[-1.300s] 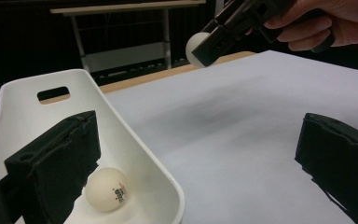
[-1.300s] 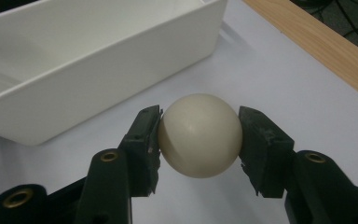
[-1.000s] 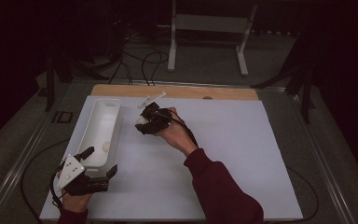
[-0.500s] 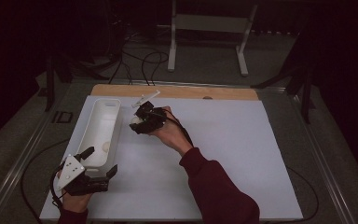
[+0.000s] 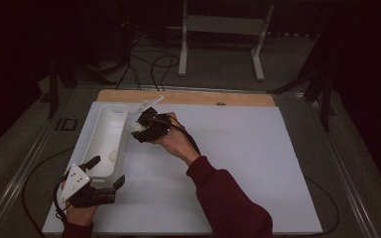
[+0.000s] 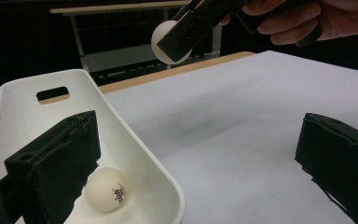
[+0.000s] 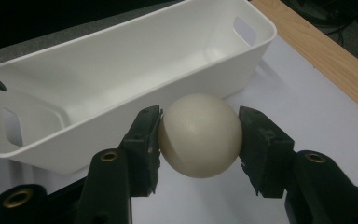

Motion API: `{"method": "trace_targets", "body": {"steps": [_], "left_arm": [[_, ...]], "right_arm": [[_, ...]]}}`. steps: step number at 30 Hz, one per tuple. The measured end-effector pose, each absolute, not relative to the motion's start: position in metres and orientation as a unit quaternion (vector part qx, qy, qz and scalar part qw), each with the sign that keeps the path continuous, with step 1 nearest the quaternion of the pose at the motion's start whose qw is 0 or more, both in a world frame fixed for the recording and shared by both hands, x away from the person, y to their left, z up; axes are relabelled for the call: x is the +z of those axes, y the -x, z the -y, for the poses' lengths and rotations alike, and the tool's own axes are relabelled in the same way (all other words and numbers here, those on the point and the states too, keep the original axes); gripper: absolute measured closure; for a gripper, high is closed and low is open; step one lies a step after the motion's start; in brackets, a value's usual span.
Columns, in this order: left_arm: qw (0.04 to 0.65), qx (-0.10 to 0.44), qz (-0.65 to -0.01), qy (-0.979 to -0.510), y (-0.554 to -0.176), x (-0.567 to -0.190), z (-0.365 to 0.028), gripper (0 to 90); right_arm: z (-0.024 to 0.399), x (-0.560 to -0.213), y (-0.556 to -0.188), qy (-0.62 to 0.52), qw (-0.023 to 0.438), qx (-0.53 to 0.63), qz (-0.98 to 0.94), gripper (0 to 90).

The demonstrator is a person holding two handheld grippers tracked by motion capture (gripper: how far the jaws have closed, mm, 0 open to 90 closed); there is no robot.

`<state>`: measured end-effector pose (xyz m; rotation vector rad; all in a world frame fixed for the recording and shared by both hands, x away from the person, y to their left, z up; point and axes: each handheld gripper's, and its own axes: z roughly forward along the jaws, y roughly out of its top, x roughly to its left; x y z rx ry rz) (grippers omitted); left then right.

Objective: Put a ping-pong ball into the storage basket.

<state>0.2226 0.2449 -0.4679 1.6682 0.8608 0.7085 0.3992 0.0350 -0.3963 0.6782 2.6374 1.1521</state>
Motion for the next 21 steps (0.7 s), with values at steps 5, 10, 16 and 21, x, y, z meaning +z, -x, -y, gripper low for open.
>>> {"method": "trace_targets", "body": {"steps": [5,10,16,21], "left_arm": [[0.537,0.298,-0.362,-0.702,-0.223,-0.468,-0.245,0.0],[0.537,0.298,-0.362,-0.702,-0.223,-0.468,-0.245,0.0],[0.538,0.298,-0.362,-0.701,-0.222,-0.468,-0.245,0.0],[0.538,0.298,-0.362,-0.701,-0.222,-0.468,-0.245,0.0]], "right_arm": [[-0.039,-0.394,-0.399,-0.225,0.093,0.390,-0.888,50.4],[-0.042,-0.391,-0.399,-0.222,0.094,0.395,-0.886,50.4],[-0.047,-0.390,-0.397,-0.220,0.090,0.404,-0.884,50.3],[-0.050,-0.389,-0.397,-0.220,0.088,0.409,-0.881,50.3]]}}
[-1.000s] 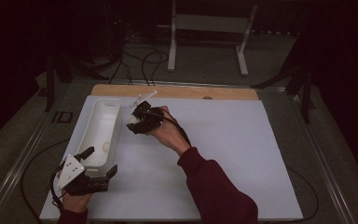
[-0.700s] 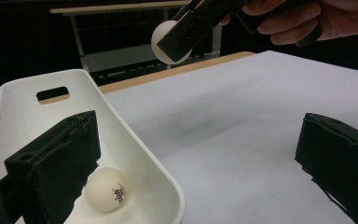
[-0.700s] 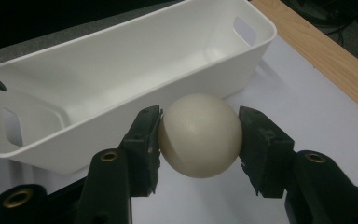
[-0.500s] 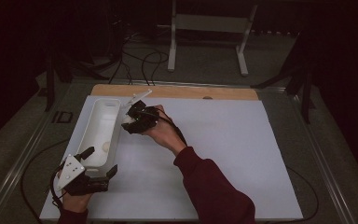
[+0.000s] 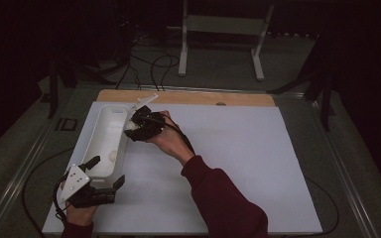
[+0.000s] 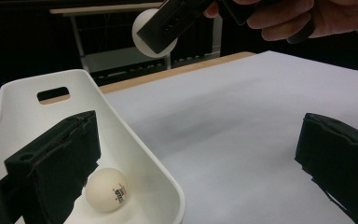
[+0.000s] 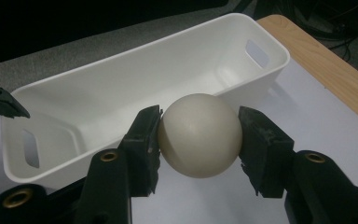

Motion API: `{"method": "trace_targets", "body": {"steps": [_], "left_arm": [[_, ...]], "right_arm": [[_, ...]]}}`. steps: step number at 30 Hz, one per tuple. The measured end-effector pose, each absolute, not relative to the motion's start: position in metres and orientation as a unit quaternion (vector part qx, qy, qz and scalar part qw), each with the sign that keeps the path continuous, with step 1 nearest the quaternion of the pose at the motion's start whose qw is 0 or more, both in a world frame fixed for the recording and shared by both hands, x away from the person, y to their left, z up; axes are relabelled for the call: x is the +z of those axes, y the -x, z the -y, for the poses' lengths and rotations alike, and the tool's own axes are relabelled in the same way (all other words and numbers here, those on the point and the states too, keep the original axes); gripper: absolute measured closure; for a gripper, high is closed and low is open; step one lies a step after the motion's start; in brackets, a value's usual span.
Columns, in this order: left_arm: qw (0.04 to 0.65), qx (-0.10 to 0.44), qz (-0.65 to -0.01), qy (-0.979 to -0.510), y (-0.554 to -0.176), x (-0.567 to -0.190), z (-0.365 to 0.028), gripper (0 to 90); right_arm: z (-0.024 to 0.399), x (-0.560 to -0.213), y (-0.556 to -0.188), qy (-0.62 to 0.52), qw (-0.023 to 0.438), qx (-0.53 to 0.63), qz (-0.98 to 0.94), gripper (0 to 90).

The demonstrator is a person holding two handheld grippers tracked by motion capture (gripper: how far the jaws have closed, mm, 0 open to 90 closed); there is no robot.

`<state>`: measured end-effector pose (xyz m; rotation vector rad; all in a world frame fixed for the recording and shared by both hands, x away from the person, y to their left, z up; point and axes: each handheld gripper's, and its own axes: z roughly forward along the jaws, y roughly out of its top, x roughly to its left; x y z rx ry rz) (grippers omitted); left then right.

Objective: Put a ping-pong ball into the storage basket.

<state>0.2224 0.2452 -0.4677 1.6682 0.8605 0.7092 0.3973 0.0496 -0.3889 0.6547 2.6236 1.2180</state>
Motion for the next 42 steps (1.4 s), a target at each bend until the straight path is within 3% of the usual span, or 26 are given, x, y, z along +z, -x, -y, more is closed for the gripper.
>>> {"method": "trace_targets", "body": {"steps": [42], "left_arm": [[0.540,0.299,-0.361,-0.700,-0.222,-0.467,-0.246,0.0]], "right_arm": [[-0.072,-0.387,-0.390,-0.205,0.069,0.450,-0.866,50.3]]}}
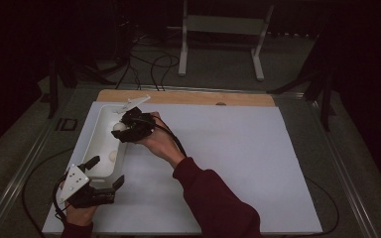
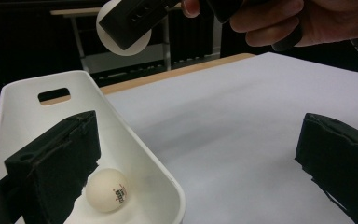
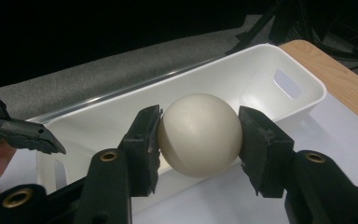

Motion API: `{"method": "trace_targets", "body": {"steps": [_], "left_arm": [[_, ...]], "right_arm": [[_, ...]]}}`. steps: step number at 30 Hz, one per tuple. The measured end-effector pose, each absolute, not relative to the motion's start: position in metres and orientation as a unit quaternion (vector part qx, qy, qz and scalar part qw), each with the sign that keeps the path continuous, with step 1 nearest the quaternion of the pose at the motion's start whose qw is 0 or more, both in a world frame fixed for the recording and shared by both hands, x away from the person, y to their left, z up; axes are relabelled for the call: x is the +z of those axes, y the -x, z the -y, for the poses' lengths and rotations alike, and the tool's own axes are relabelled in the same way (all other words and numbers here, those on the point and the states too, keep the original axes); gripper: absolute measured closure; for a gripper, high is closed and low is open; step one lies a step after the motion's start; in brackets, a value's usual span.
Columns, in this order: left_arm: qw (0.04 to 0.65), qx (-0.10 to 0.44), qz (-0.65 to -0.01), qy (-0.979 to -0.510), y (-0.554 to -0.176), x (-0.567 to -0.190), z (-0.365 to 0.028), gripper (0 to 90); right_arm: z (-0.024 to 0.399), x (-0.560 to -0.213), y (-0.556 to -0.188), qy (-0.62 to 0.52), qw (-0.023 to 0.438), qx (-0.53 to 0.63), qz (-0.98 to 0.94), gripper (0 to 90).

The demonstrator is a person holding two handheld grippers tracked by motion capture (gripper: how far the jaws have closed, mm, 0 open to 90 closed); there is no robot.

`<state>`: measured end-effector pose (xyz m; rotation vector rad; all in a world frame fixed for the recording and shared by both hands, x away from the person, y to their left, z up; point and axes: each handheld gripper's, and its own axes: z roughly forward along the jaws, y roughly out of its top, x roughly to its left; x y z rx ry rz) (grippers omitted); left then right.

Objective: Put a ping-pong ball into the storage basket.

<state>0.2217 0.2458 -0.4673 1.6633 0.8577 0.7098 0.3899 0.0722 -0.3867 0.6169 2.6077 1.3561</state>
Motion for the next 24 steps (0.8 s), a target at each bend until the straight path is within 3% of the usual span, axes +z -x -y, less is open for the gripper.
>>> {"method": "trace_targets", "body": {"steps": [24], "left_arm": [[0.541,0.298,-0.361,-0.699,-0.221,-0.467,-0.246,0.0]], "right_arm": [[-0.084,-0.386,-0.385,-0.191,0.068,0.458,-0.866,50.3]]}}
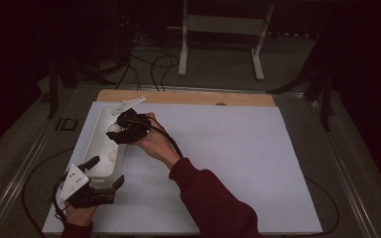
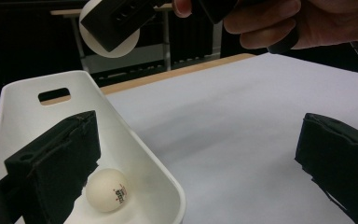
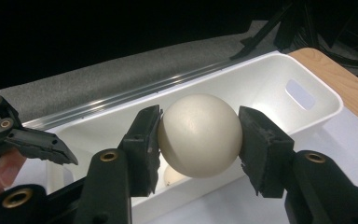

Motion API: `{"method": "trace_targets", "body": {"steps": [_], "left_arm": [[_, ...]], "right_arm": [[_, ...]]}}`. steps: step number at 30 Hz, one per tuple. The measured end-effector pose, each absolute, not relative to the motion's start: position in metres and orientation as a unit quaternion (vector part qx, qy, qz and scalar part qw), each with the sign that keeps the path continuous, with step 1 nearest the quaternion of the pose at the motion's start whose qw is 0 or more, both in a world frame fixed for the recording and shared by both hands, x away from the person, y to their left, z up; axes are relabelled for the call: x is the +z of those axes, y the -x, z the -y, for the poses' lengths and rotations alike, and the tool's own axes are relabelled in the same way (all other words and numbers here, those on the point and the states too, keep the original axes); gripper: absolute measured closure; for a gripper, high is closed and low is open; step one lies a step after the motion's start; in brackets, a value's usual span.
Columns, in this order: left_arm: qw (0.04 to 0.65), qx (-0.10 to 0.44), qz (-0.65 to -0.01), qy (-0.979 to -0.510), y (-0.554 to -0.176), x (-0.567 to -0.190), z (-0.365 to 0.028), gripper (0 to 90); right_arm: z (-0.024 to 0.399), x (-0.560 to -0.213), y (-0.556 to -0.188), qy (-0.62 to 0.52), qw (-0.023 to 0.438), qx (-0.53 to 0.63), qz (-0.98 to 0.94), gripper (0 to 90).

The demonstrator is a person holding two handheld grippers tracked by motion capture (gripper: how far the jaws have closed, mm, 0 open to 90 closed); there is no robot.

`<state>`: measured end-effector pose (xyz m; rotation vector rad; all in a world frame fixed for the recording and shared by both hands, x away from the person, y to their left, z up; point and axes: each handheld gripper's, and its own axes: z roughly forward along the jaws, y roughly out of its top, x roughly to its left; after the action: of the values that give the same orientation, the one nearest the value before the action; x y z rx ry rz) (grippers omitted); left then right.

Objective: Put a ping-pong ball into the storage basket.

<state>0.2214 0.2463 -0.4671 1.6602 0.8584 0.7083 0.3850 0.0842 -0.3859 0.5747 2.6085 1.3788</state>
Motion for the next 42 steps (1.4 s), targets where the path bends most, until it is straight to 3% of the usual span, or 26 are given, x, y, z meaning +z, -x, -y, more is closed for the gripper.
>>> {"method": "trace_targets", "body": {"steps": [19,24,27,42], "left_arm": [[0.541,0.299,-0.362,-0.697,-0.221,-0.467,-0.247,0.0],[0.541,0.300,-0.362,-0.697,-0.221,-0.467,-0.248,0.0],[0.541,0.300,-0.362,-0.697,-0.221,-0.467,-0.247,0.0],[0.537,0.298,-0.361,-0.702,-0.222,-0.468,-0.246,0.0]], "right_arm": [[-0.106,-0.383,-0.377,-0.171,0.049,0.455,-0.873,49.3],[-0.106,-0.384,-0.379,-0.185,0.034,0.463,-0.866,20.7],[-0.104,-0.384,-0.381,-0.192,0.039,0.454,-0.869,13.5],[-0.062,-0.386,-0.382,-0.209,0.067,0.432,-0.875,12.8]]}}
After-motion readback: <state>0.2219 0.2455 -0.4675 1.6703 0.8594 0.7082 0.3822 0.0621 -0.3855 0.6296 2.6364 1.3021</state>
